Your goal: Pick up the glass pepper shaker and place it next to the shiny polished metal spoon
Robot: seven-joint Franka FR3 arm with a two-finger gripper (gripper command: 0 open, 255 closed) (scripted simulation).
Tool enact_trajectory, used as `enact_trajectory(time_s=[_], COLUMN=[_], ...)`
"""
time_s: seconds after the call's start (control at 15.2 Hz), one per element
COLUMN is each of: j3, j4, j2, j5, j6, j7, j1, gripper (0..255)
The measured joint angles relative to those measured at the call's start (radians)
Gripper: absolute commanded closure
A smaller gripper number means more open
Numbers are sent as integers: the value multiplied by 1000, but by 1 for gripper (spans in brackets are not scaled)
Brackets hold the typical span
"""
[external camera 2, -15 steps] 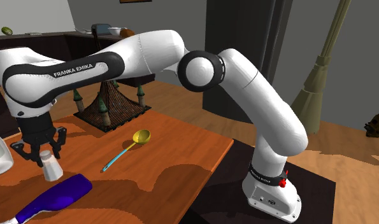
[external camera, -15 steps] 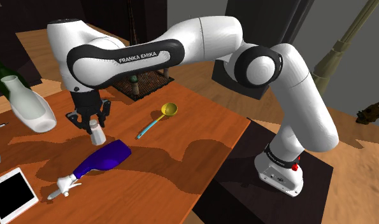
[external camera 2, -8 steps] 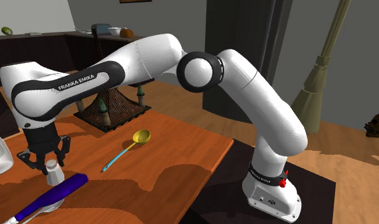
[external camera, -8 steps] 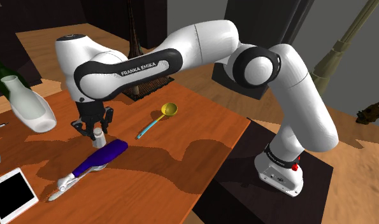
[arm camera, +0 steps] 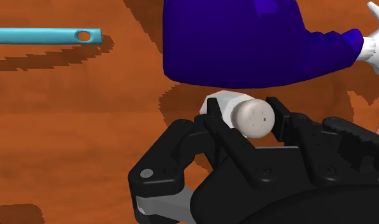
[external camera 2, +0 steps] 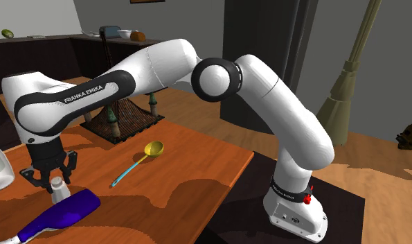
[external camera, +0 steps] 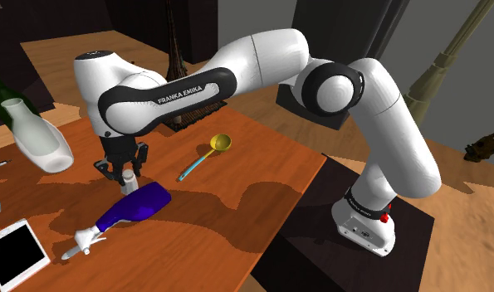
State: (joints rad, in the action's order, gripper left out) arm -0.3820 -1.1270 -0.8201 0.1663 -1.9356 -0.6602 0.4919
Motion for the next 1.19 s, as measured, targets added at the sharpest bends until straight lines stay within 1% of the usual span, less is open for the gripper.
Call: enact_trajectory(time_s=[0.07, 0.46, 0.53, 0.79, 1.19], j3=[0, 0, -1, -6, -6], j4=[0, 0, 5, 75, 80], j2=[0, 0, 5, 26, 29], j5=[0, 0, -1, -8, -9], j6=[0, 0, 9, 97, 107], j7=[0, 0, -1, 5, 8], j1=[0, 0, 1, 2, 0], gripper=[0, 0, 0, 0, 0])
